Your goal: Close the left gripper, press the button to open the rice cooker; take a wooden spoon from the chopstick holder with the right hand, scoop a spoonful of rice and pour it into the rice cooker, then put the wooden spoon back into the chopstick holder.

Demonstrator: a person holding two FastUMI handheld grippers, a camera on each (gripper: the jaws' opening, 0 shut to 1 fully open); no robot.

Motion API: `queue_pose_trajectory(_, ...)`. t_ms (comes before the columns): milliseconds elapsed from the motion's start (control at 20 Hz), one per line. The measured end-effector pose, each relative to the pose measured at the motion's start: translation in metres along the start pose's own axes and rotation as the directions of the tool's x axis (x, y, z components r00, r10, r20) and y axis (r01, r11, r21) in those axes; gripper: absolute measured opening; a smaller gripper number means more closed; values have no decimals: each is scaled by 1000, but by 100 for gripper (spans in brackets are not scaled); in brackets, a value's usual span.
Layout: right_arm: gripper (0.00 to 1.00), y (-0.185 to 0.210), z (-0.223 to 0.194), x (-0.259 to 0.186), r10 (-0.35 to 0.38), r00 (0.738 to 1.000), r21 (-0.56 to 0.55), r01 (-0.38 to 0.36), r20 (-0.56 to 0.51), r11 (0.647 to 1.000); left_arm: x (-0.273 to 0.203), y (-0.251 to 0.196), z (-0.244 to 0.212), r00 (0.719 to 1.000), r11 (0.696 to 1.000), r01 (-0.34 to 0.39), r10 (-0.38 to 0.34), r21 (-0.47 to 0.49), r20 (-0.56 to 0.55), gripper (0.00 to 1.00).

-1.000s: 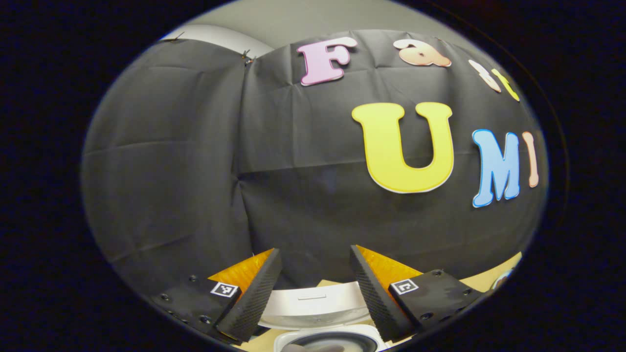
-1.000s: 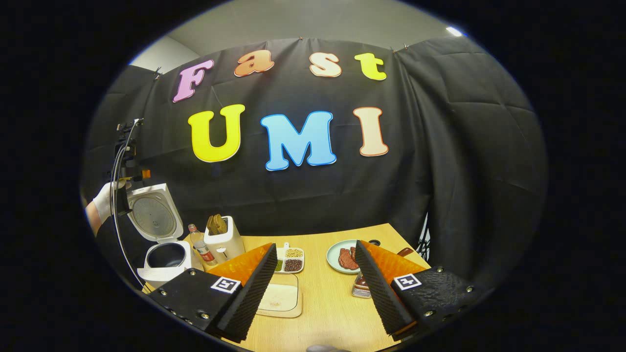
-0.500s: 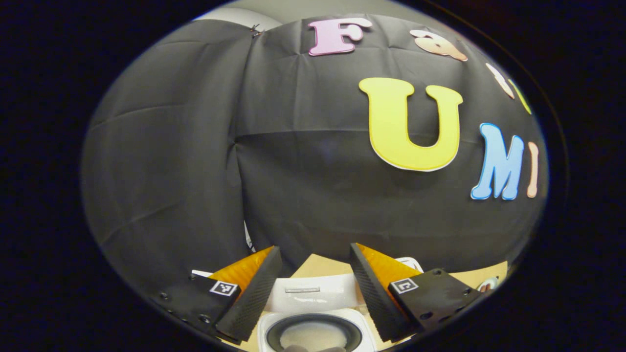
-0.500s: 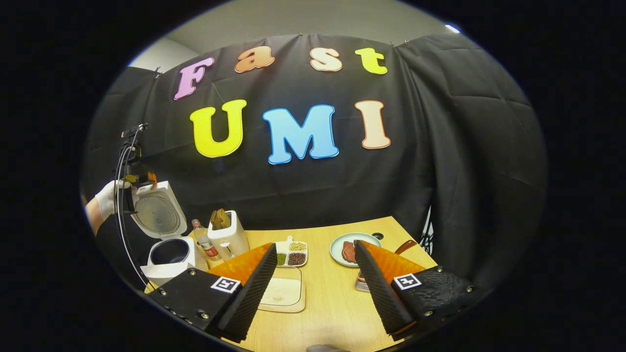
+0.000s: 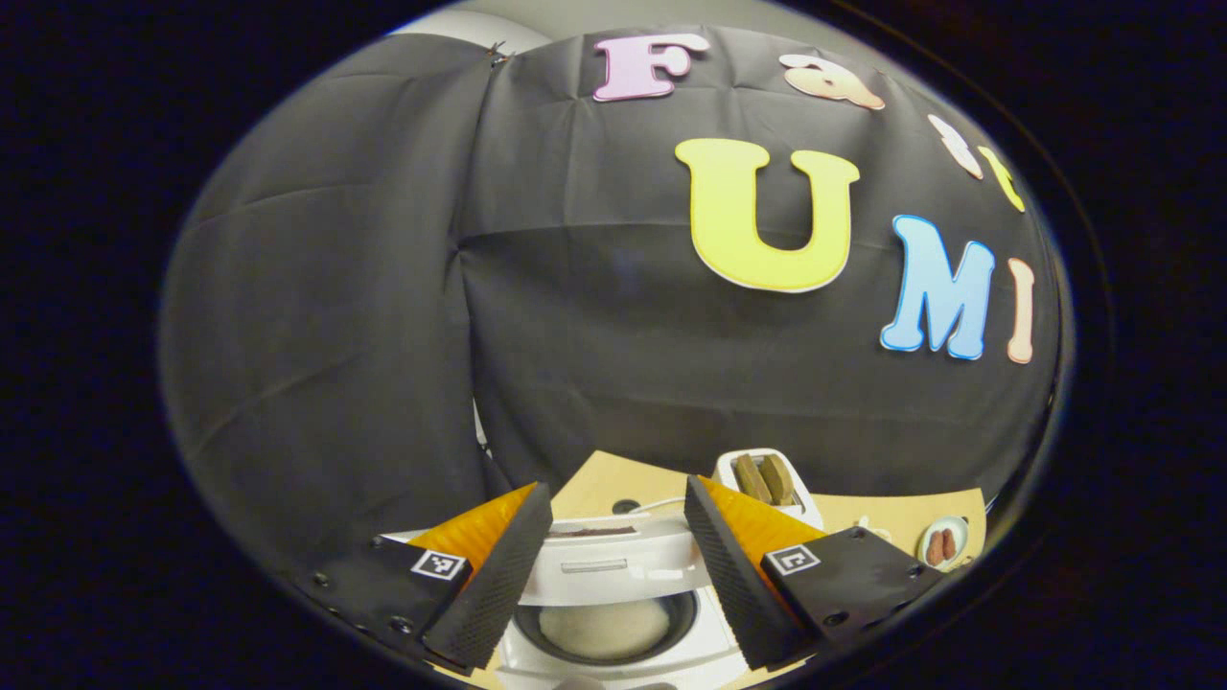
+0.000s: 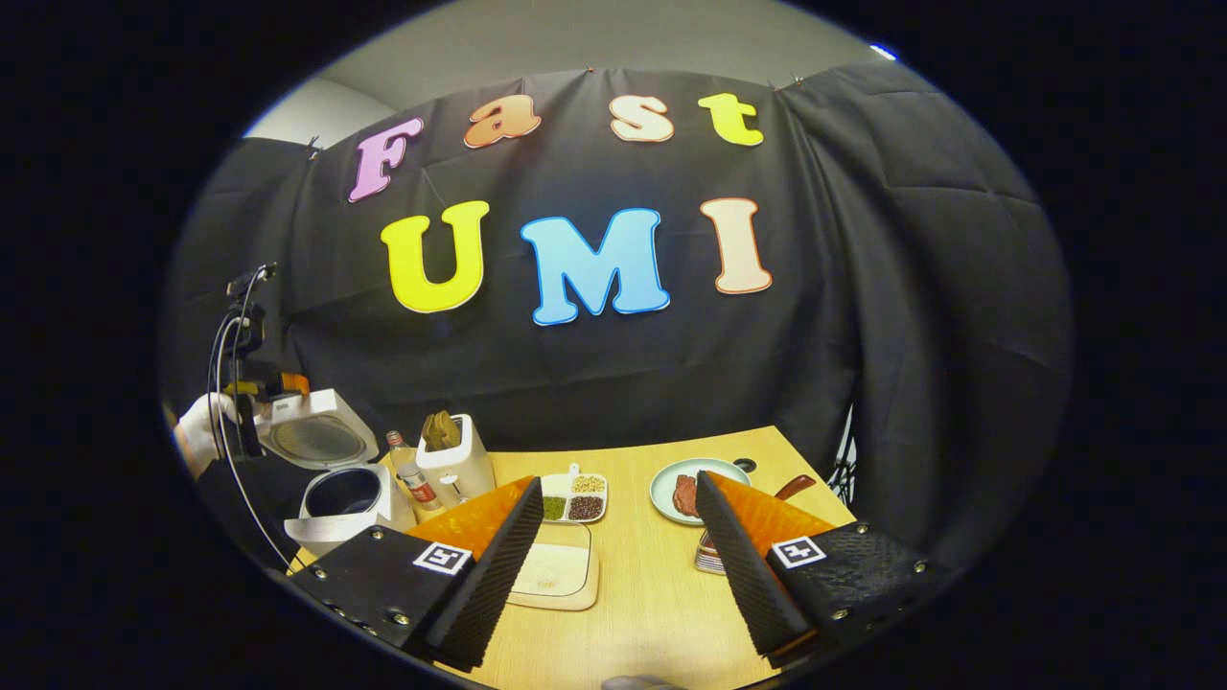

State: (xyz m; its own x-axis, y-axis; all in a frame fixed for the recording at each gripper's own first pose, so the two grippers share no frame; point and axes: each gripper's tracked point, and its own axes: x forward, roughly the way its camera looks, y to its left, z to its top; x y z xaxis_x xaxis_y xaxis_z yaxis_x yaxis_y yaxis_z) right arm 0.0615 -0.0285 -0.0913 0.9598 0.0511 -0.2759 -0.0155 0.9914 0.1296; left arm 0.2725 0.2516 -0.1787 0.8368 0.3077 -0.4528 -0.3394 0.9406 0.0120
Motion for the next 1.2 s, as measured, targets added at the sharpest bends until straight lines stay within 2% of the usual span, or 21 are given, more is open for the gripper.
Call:
queue_pose_trajectory(50,98,-2,-2,0,6,1000,8,-6,-2,1000,-6,-2,-15,999,1000,7,-8,-7,-31,98)
queue_pose_trajectory(300,98,-1,-2,-5,27,1000,2,-27,-3,1000,-19,-5,-106,980,999,45,-46,-8,-193,97)
queue_pose_trajectory(600,98,0,-17,-1,47,998,6,-47,-39,999,-10,0,-156,955,998,53,-42,28,-294,99)
queue_pose_trajectory(750,98,6,-26,2,75,995,53,-71,-68,996,-4,3,-185,929,999,31,-15,37,-369,100)
queue_pose_trajectory(800,98,5,-26,3,77,994,59,-73,-73,996,0,2,-191,923,999,24,-6,40,-385,99)
queue_pose_trajectory(1050,98,8,-25,7,104,991,71,-98,-85,993,-5,-2,-187,944,998,35,-15,53,-330,100)
queue_pose_trajectory(1200,98,9,-25,9,111,989,89,-102,-94,991,-5,-4,-189,942,997,47,-23,62,-334,100)
